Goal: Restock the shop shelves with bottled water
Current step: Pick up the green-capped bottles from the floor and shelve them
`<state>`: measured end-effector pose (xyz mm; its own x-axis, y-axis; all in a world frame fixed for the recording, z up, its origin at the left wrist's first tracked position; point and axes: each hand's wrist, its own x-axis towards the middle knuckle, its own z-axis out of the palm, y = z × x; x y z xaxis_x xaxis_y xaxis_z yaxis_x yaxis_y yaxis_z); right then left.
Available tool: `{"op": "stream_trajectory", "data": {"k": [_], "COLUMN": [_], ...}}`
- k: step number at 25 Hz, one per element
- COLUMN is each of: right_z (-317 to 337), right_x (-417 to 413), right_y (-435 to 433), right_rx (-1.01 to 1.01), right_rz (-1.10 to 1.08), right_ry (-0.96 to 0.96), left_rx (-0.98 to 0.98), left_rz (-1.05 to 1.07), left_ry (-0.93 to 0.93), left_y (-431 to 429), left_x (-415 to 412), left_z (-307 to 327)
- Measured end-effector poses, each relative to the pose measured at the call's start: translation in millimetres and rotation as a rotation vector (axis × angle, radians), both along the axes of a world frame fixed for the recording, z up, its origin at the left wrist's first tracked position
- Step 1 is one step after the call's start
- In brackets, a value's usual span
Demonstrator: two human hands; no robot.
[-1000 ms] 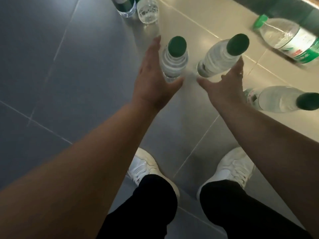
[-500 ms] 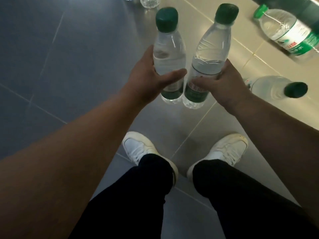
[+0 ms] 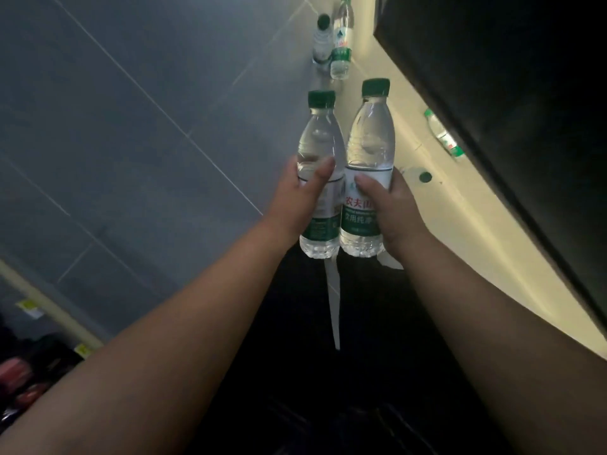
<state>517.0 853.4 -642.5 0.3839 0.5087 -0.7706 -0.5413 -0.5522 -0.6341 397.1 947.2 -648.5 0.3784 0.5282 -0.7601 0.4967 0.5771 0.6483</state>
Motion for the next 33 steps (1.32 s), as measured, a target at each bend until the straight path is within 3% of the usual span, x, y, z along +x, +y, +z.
{"op": "stream_trajectory", "data": {"k": [6,12,17,25,33], "right_z": [170.8,254.7,313.0,381.7,432.9], "right_x": [-7.7,-10.2,-43.0,-138.6,-245.2], "right_y": [-15.7,-53.1,-90.4,-187.3,-357.7], "right_rx": [0.103,0.28,0.421,0.589,0.664], "right_rz": [0.331,0.759,1.054,1.504,1.846], "right_ry": [-0.086,-0.084,-0.048,0.056,0.152], "left_rx": [0.064,0.149,0.277,0.456,0.526], "left_rz": [0.297,0.68,1.01,1.512,1.971], "left_ry": [-0.067,-0.201,-0.237,-0.12,0.022], "left_y": [-38.8,-127.4,-218.0,-377.4,-588.4], "left_x": [-28.6,-52.5,-81.1,-149.9,-201.6], "left_z": [174.1,264.6,321.1,373.8,426.1]}}
